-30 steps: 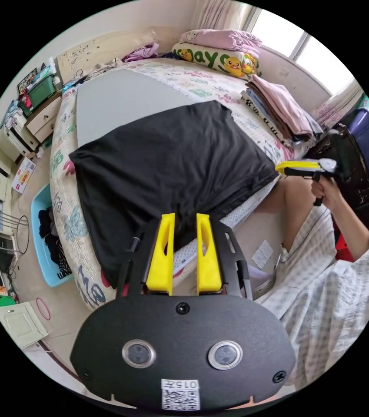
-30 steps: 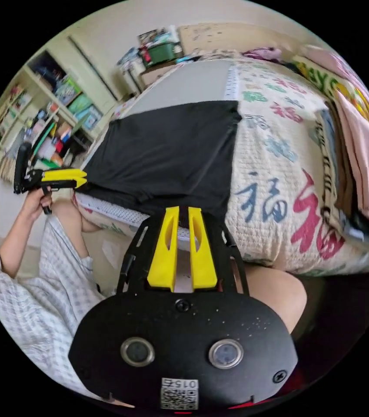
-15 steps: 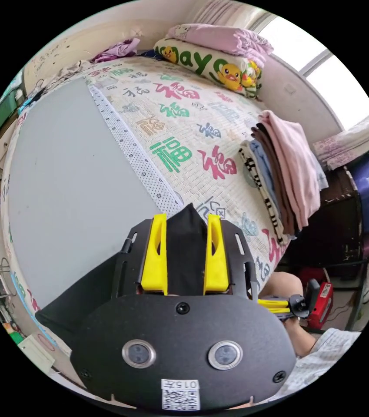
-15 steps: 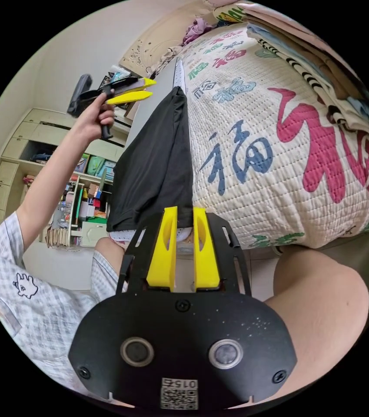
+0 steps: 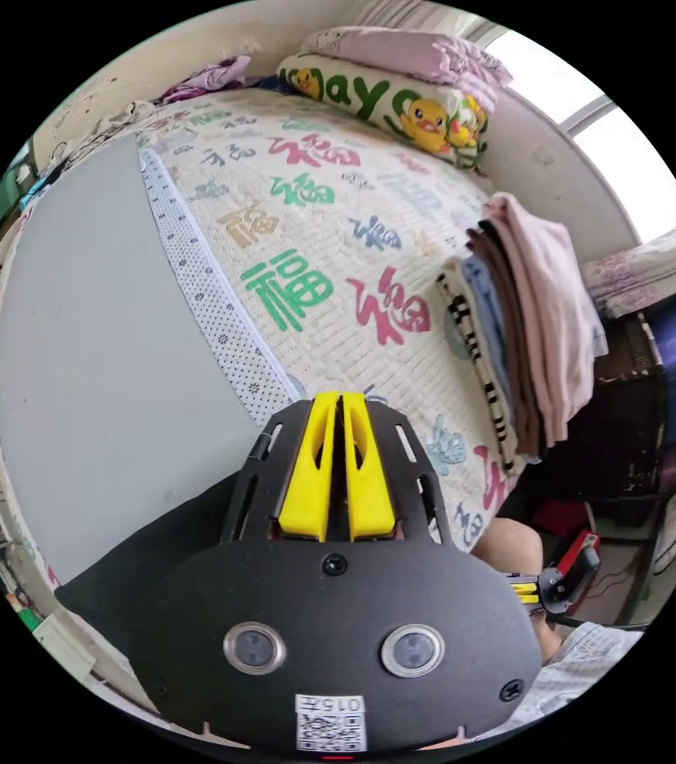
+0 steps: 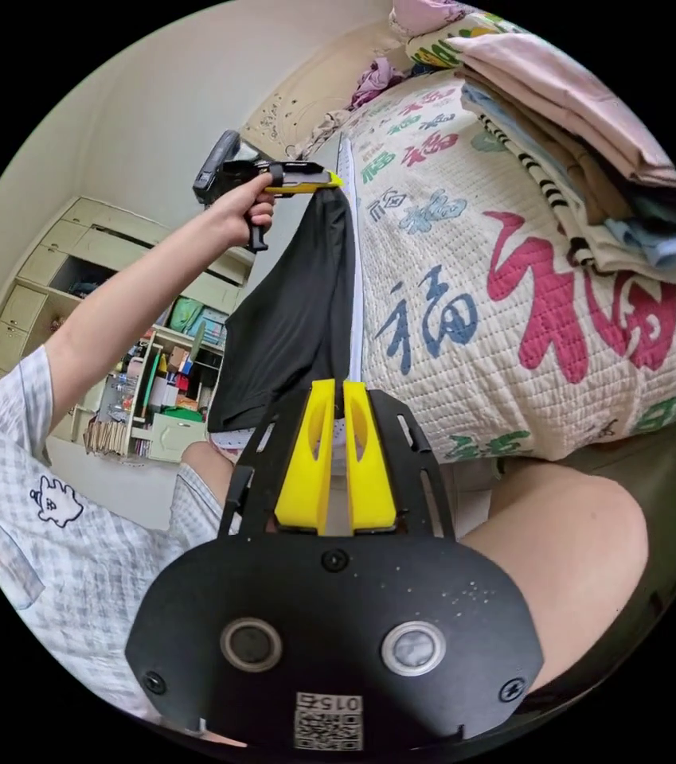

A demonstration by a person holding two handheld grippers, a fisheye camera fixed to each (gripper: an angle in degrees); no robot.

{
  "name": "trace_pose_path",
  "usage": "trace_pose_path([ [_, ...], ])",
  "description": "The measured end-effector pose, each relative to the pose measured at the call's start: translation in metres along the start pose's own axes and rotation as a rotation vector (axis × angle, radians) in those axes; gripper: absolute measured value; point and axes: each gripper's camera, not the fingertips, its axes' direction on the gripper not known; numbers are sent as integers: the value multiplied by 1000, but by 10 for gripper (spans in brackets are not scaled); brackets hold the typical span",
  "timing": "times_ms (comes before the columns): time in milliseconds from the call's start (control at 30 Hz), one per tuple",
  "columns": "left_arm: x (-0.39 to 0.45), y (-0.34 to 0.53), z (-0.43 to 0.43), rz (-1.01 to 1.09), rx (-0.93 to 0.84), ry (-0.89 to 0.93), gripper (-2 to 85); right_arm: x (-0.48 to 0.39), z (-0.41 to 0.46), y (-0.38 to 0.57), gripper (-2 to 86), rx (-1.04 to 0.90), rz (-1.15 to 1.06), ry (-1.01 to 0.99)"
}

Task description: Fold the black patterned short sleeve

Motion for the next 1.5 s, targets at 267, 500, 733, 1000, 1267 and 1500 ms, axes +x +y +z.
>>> trace_pose_path([
  [267,-48,32,-110,15,277,404,-2,-82,-108,-12,6,205,-104,99],
  [500,-155,107,-179,-2,360,379,-3,-247,-45,-56,6,26,-423,-77],
  [733,-318,216,-155,-378,325,289,-3,-361,120,-90,6,-329,-558,-134],
  [1000,-374,264,-146,-419,350,345,4,-426,136,-119,7,-475,-585,-75],
  [1267,-387,317,-169,-466,428,367,76,-473,126,-137,12,-570,-593,64],
  [1500,-354,321,-173,-387,290,145,49,-515,60,-147,18,-574,-617,112],
])
